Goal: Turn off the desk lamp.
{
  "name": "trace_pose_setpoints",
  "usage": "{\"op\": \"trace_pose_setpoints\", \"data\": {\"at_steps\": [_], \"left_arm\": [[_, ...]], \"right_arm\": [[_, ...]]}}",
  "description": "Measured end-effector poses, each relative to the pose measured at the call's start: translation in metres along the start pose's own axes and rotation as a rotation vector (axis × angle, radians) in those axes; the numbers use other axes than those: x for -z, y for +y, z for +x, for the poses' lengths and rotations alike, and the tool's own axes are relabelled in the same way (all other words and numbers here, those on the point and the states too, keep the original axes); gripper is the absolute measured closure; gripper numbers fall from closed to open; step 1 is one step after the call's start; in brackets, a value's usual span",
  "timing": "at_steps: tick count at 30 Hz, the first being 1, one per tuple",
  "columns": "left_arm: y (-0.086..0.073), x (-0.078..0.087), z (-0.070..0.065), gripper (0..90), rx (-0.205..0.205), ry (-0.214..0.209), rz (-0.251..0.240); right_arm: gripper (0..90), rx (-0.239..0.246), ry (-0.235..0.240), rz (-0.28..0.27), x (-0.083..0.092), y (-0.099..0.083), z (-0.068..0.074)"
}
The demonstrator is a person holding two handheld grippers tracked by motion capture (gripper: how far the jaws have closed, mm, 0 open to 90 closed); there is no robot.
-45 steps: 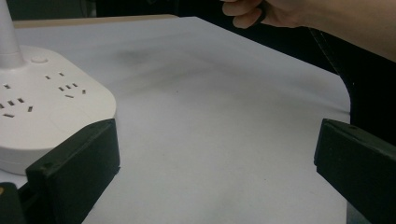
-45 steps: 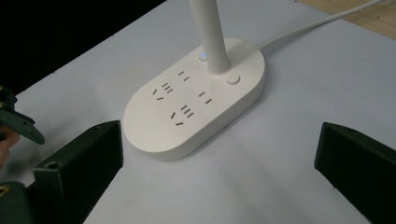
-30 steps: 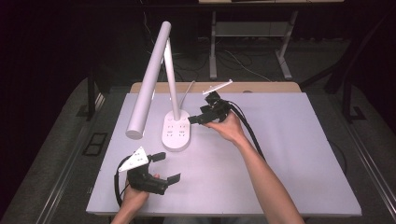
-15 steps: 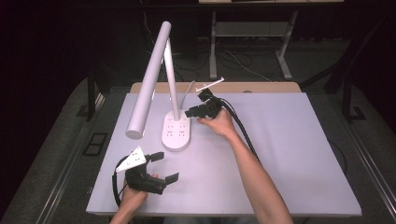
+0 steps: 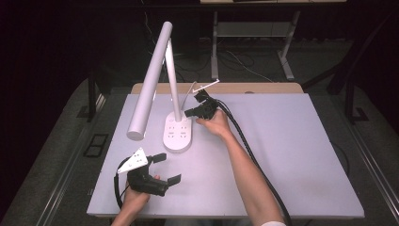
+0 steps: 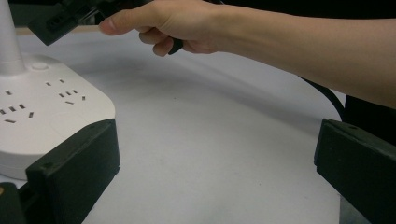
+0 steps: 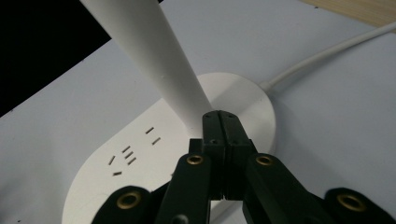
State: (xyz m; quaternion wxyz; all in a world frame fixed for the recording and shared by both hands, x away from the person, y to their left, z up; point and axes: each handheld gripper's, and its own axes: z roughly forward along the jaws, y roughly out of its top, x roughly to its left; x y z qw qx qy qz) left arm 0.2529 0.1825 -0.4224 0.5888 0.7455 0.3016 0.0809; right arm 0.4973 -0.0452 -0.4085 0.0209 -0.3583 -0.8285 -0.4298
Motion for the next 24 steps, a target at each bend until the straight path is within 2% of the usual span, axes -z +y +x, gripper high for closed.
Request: {"op": "trace_pose_setpoints", "data": {"at_steps": [6, 16, 18, 24], "left_arm": [[0.0, -0.001, 0.0, 0.0, -0.002, 0.0, -0.004], [0.0, -0.002, 0.0, 0.0, -0.001, 0.001, 0.0], [0.0, -0.003, 0.0, 0.0, -0.001, 0.0, 0.001], [0.0, -0.005, -0.001, 0.0, 0.001, 0.003, 0.003]], "right_arm": [[89.9, -0.017, 0.001, -0.005, -0.007, -0.003, -0.006], [89.9, -0.028, 0.009, 0.008, -0.019, -0.008, -0.006], [89.9, -0.027, -0.002, 0.008, -0.019, -0.008, -0.006], [90.0, -0.031, 0.003, 0.004, -0.018, -0.009, -0.007]]}}
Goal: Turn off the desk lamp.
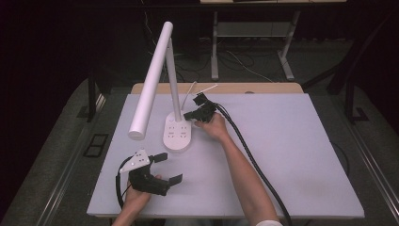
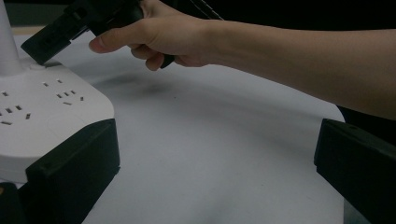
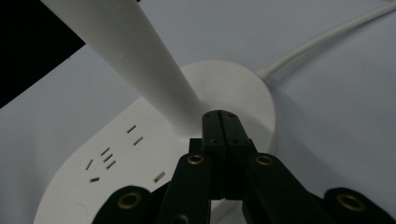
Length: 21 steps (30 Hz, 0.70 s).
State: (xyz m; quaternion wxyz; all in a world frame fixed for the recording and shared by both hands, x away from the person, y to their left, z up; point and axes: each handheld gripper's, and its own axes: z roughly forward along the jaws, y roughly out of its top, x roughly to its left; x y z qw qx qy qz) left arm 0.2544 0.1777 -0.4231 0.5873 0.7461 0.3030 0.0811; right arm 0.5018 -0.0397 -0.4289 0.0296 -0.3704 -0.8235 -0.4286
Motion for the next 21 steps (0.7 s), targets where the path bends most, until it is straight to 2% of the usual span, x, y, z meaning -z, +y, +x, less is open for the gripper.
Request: {"op": "trace_pose_setpoints", "data": {"at_steps": [9, 21], "left_arm": [[-0.0001, 0.0004, 0.0008, 0.0, -0.002, 0.002, 0.002], [0.0, 0.0001, 0.0007, 0.0, -0.006, -0.002, 0.006]], "right_arm": [[90.0, 0.019, -0.027, 0.003, -0.0008, 0.0, 0.0024], [90.0, 0.005, -0.028, 0.005, -0.0003, -0.0007, 0.0034]]}}
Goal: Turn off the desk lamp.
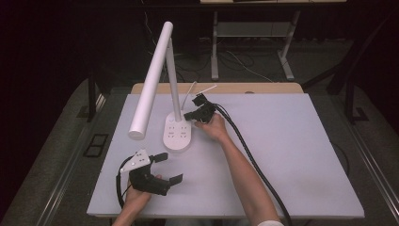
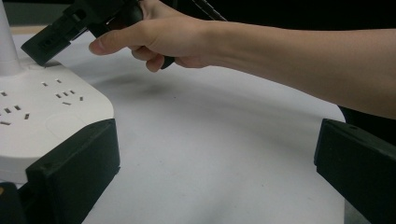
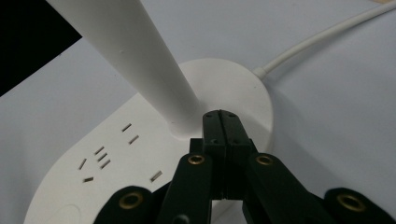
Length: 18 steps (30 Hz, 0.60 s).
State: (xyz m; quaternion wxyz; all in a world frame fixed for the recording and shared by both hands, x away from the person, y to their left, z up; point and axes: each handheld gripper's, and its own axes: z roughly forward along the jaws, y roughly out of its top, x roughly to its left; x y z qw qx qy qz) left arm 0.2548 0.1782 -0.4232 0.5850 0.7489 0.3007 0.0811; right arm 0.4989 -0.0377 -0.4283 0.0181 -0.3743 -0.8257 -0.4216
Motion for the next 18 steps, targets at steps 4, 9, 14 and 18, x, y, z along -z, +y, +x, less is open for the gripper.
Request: {"op": "trace_pose_setpoints", "data": {"at_steps": [4, 9, 14, 18], "left_arm": [[-0.0003, 0.0008, 0.0014, 0.0, 0.007, 0.003, -0.005], [-0.0001, 0.0012, 0.001, 0.0, 0.009, 0.004, -0.007], [-0.0002, -0.0001, 0.0006, 0.0, 0.007, 0.001, -0.003], [-0.0002, -0.0002, 0.0007, 0.0, 0.007, 0.002, -0.002]], "right_arm": [[90.0, -0.005, 0.011, -0.014, 0.0, 0.0006, -0.0007], [90.0, -0.004, 0.008, -0.011, -0.0001, 0.0008, -0.0004], [90.0, -0.015, 0.012, -0.015, -0.0002, 0.0001, -0.0011], [90.0, -0.006, 0.0, -0.014, -0.0008, 0.0001, -0.0005]]}}
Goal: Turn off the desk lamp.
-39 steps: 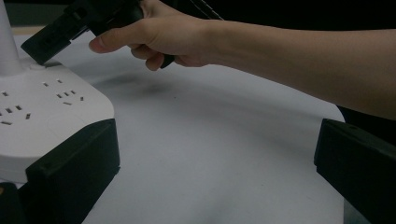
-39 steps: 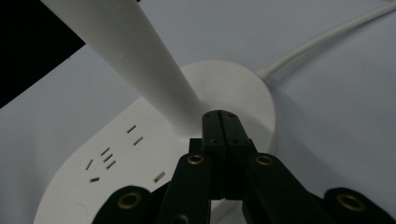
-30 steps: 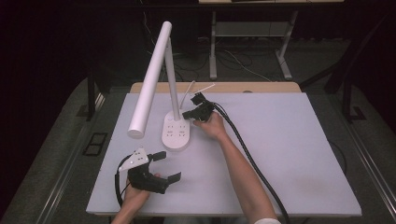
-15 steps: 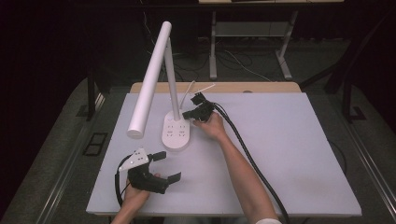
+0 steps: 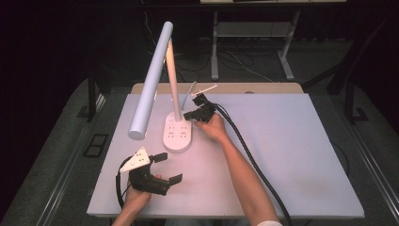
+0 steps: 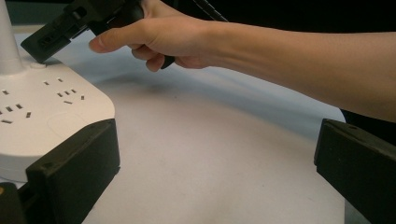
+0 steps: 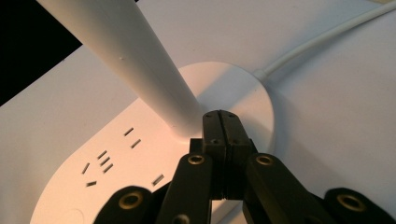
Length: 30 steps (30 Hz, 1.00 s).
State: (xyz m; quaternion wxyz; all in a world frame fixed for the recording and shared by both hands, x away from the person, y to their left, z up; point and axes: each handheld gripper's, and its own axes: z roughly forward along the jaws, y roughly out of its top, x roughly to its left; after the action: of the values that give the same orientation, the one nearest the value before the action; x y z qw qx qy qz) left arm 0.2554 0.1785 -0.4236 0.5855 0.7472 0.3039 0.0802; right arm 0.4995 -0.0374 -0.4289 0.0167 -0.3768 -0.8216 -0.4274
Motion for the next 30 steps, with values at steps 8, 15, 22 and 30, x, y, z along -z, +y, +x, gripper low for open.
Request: {"op": "trace_pose_setpoints", "data": {"at_steps": [8, 15, 22, 30], "left_arm": [[0.0, -0.0005, -0.0002, 0.0, 0.0, 0.001, 0.001], [-0.0002, -0.0004, 0.0, 0.0, 0.001, -0.001, 0.001], [-0.0001, 0.0014, 0.0011, 0.0, 0.004, 0.001, -0.006], [-0.0002, 0.0011, 0.0003, 0.0, 0.004, -0.002, -0.005]], "right_arm": [[90.0, 0.01, -0.017, -0.007, -0.0009, -0.0016, 0.0015], [90.0, 0.017, -0.019, -0.002, 0.0002, -0.0015, 0.0016], [90.0, 0.012, -0.018, -0.003, 0.0008, -0.0007, 0.0036], [90.0, 0.008, -0.015, -0.007, -0.0018, -0.0001, 0.0065]]}}
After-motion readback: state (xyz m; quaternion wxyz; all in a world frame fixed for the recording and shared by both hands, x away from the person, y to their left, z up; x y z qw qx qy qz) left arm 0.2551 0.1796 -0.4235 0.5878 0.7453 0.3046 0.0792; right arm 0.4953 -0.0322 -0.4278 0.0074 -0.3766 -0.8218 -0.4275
